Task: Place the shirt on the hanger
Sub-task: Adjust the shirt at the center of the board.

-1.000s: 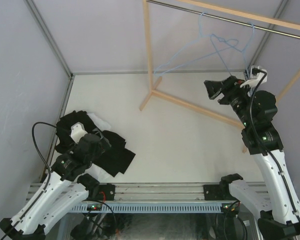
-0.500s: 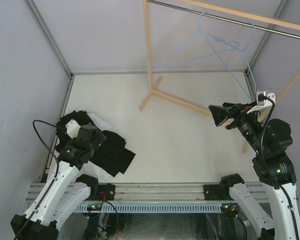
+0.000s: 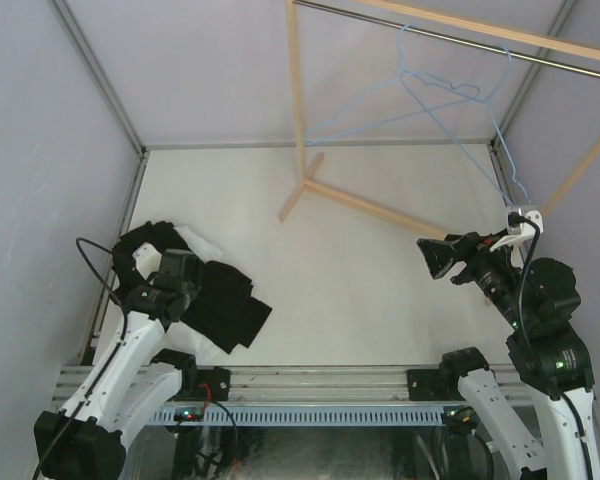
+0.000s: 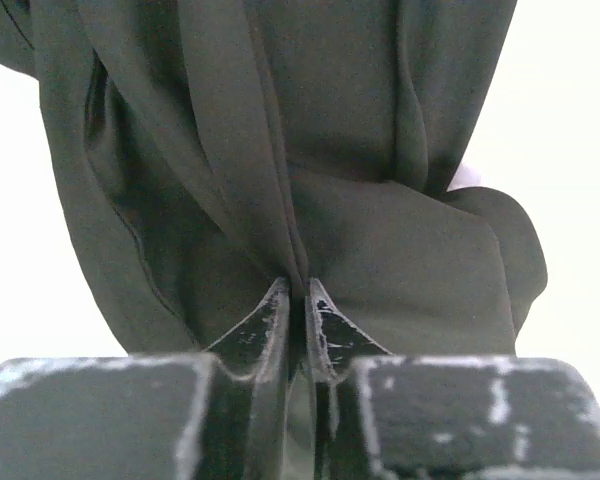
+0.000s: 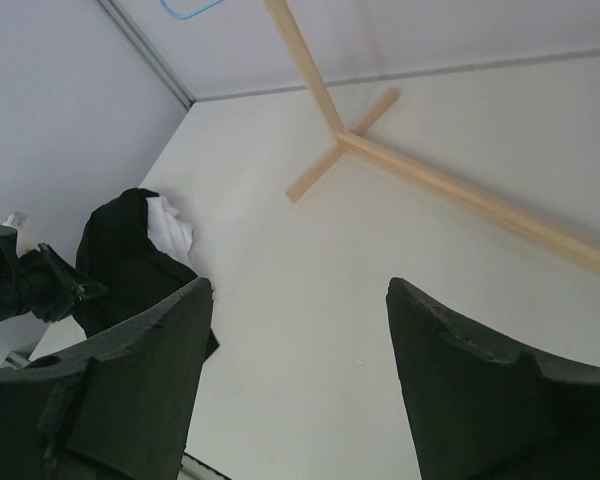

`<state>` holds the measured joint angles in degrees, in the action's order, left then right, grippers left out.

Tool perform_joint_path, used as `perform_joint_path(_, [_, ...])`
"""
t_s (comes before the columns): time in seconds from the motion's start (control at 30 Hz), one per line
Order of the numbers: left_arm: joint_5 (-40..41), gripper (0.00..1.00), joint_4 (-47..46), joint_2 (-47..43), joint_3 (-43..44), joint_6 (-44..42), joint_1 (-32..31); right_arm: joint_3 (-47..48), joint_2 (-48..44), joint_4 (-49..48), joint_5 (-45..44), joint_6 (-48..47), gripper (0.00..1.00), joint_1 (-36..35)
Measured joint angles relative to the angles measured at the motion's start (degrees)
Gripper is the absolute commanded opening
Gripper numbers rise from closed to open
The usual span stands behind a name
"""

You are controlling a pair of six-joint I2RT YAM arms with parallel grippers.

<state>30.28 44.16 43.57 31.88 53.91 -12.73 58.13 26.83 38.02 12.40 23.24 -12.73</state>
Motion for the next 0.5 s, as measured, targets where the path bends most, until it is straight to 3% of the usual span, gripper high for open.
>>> perform_joint_path(0.23, [-1.1, 0.00, 0.5, 0.4, 2.2, -3.6, 0.1, -0.1, -1.2, 1.7, -1.2, 0.0, 0.71, 0.0])
perform_joint_path(0.4, [-2.6, 0.00, 1.6, -2.2, 12.1, -7.5, -1.5, -1.8, -2.0, 1.8, -2.0, 0.2, 0.71, 0.0])
perform_joint_path(0.5, [-2.3, 0.00, 1.9, -1.0, 20.8, -10.0, -7.2, -3.4, -2.6, 2.2, -2.4, 0.5, 0.71, 0.0])
